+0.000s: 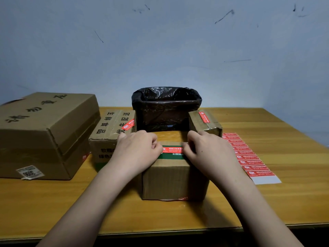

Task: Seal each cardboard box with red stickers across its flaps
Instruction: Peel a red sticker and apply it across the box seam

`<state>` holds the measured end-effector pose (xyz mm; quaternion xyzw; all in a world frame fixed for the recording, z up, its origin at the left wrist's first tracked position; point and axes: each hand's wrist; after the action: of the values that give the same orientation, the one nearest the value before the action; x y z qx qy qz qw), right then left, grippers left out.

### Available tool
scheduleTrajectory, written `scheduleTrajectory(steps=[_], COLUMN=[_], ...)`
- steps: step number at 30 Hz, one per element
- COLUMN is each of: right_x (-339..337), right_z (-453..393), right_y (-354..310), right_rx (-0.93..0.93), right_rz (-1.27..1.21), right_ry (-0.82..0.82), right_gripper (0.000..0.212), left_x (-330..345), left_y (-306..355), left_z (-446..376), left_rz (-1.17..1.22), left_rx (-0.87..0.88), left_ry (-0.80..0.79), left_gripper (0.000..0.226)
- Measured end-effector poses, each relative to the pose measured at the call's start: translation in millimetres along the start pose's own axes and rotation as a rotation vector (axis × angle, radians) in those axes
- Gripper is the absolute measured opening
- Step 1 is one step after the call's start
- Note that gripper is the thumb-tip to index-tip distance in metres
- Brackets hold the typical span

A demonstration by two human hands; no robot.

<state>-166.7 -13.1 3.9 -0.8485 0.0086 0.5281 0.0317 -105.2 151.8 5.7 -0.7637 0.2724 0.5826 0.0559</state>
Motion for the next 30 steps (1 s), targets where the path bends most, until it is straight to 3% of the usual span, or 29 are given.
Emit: scheduleTrajectory(steps=[5, 11, 13, 15, 19, 24, 30], right_x=[0.8, 8.4, 14.6, 19.1, 19.1, 23.6, 26.3], right_z=[4.5, 13.0, 16.1, 20.6, 33.9, 46.3, 49.8], right_y=[2.4, 10.1, 11.7, 12.1, 7.2, -4.9, -5.9], right_rx=[0.088, 0.137, 0.073, 0.018, -0.045, -0.098, -0.064], right_rz=[-0.035, -0.157, -0.144, -0.141, -0.186, -0.123, 0.01], right_ry=[0.007, 0.065, 0.159, 0.232, 0.245, 0.177, 0.067], right_gripper=[0.026, 0.012, 0.011, 0.025, 0.044, 0.057, 0.06], left_x=[-1.4, 3.0, 8.8, 12.0, 13.4, 18.0, 20.5], left_y=[-2.5, -8.5, -11.2, -12.3, -10.4, -4.2, -0.1], left_z=[2.5, 15.2, 21.2, 28.4, 43.7, 53.5, 57.2], left_rz=[0.068, 0.212, 0.207, 0.202, 0.158, -0.003, -0.146], left_rx=[-0.047, -0.046, -0.014, 0.047, 0.207, 0.307, 0.269], left_ry=[0.001, 0.114, 0.171, 0.219, 0.2, 0.125, 0.107], left_gripper=[0.033, 0.008, 0.014, 0.027, 0.057, 0.058, 0.058])
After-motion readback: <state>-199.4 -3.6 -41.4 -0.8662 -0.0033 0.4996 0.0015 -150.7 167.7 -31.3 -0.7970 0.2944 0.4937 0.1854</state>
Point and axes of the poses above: each hand's wrist, its own z-axis away from the middle knuckle, its own x-axis out of the palm, y = z × x, and after that the axes turned 2 degrees about y, right-handed
